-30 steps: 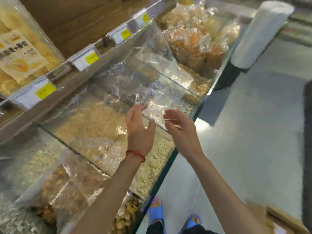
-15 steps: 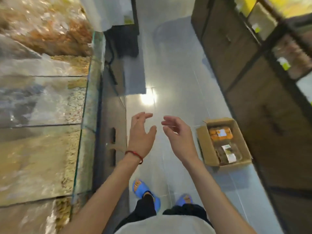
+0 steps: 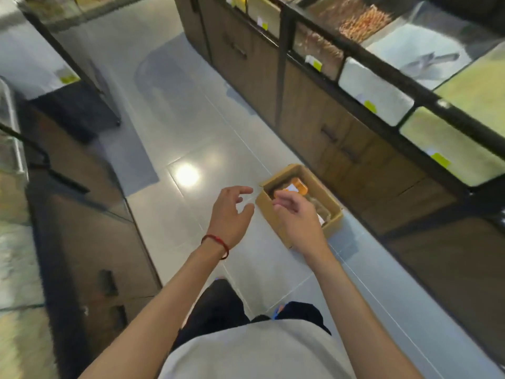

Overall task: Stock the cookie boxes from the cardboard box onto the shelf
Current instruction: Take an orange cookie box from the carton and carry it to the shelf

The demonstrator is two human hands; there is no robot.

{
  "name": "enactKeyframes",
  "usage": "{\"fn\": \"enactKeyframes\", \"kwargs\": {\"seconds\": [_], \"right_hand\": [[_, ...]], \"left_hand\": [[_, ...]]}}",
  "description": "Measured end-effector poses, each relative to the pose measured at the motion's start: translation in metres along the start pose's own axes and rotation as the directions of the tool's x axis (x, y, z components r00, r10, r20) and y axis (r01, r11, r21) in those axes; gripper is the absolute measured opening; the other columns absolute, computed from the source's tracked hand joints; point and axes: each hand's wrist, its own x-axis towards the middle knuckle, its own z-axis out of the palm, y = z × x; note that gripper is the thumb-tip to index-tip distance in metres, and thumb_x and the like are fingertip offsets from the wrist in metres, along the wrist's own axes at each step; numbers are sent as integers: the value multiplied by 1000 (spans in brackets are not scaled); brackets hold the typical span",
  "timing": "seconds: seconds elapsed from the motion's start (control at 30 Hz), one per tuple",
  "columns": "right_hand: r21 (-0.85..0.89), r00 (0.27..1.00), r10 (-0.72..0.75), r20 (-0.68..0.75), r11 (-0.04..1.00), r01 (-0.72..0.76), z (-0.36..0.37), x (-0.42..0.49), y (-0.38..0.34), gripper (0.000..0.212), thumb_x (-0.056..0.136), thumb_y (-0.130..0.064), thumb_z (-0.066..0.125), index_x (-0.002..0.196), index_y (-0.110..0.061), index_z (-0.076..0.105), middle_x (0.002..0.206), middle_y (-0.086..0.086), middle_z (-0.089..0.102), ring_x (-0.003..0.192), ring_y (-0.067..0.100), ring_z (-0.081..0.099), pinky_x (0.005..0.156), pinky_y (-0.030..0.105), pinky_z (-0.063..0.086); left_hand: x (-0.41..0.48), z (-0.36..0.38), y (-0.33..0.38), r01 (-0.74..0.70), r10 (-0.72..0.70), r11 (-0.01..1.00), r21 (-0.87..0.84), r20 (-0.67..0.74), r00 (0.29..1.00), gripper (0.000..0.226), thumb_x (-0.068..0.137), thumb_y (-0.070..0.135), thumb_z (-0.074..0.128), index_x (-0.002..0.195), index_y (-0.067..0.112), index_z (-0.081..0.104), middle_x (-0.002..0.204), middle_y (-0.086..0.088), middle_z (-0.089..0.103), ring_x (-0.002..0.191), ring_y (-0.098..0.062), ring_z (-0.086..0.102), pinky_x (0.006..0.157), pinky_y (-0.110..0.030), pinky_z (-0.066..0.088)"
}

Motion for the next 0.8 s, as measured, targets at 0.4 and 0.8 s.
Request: {"fn": "enactKeyframes", "kwargs": {"seconds": [0.4,0.8], "right_hand": [[165,918,210,-338,973,-162,0,136,-7,27,100,-13,59,124,-22,66,115,-4,70,102,10,66,78,24,53],[379,690,416,-592,900,-218,32,233,-23,26,100,-19,62,125,-25,64,119,-5,68,112,10,63,93,30,53]], "left_hand": [[203,23,19,-182,118,976,116,422,899,31,93,8,58,123,15,63,128,1,59,104,-11,59,72,3,40],[382,54,67,-445,148,879,172,790,596,26,96,8,55,122,11,62,118,-3,62,99,-18,59,61,4,40]]}}
